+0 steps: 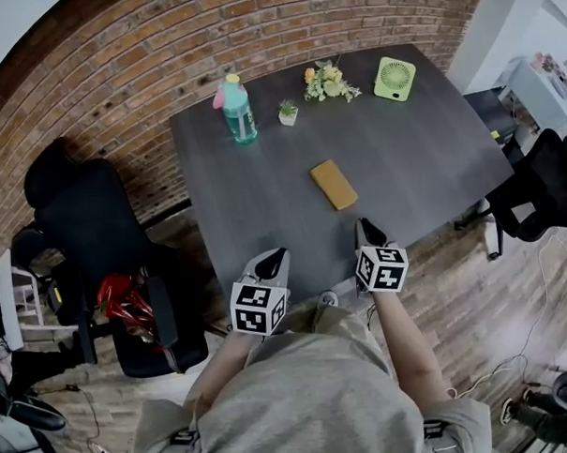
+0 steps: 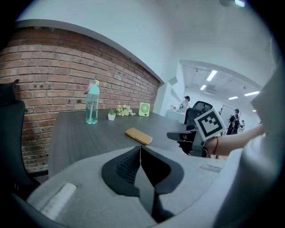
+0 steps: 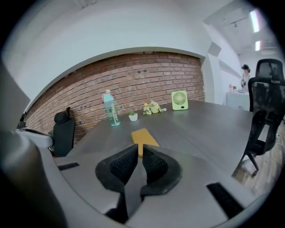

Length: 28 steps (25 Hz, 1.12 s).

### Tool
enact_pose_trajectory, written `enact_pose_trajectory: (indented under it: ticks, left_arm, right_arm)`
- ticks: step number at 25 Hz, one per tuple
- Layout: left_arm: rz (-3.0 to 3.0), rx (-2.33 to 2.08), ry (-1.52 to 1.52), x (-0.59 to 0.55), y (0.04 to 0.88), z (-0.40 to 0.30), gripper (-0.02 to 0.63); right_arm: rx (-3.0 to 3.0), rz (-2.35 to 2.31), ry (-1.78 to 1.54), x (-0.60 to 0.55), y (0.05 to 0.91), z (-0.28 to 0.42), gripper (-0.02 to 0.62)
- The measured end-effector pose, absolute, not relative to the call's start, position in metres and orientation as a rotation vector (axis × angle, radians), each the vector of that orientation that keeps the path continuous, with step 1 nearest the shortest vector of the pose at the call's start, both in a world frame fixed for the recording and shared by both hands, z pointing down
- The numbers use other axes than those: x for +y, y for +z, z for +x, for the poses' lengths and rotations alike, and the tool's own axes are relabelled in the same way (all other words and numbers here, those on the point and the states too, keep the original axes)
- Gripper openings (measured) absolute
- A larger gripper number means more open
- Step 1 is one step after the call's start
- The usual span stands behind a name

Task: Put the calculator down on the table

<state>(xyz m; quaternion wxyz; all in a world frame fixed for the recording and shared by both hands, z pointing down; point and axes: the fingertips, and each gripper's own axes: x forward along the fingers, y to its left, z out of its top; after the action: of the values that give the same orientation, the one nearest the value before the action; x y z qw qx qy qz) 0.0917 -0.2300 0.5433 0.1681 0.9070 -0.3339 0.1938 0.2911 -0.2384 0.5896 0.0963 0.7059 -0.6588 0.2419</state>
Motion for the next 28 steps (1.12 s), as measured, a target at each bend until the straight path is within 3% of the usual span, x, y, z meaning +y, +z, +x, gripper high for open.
enact_pose_trajectory:
  ticks: [28]
  left_arm:
    - [2.734, -0.687, 0.513, -0.139, 0.525, 0.004, 0.018]
  right_arm:
    - [-2.011, 2.231, 0.541, -0.096, 0.514, 0.126, 0.003]
